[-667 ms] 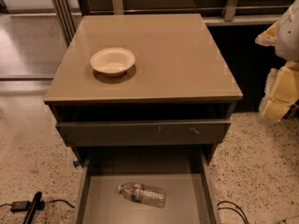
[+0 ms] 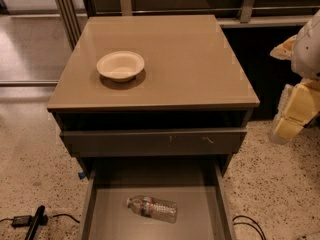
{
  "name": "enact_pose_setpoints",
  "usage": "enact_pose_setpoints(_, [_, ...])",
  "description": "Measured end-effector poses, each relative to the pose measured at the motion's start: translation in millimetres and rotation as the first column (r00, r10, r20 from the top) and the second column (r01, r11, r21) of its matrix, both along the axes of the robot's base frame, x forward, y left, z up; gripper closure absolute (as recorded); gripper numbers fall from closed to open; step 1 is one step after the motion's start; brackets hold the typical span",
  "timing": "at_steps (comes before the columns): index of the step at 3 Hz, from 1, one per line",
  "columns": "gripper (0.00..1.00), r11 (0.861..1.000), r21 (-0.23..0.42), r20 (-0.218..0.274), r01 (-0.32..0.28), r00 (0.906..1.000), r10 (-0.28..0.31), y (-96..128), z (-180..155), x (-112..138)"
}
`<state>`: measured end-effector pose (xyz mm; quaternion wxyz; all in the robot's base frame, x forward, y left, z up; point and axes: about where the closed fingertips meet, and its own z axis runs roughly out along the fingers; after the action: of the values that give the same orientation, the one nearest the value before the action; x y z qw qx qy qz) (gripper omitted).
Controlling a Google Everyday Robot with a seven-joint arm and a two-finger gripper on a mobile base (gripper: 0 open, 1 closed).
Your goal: Pick water bottle from middle drawer and place on counter
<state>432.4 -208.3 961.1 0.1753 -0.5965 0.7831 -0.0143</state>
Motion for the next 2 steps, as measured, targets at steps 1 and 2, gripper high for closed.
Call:
enact_pose_setpoints(1, [0.00, 0.989, 0.146, 0.002, -0.012, 0.9999, 0.012, 19, -37, -10])
enact_pose_setpoints(2, [0.00, 0.960, 0.280, 0.047, 0.001, 0.9988, -0.015, 31, -56, -5])
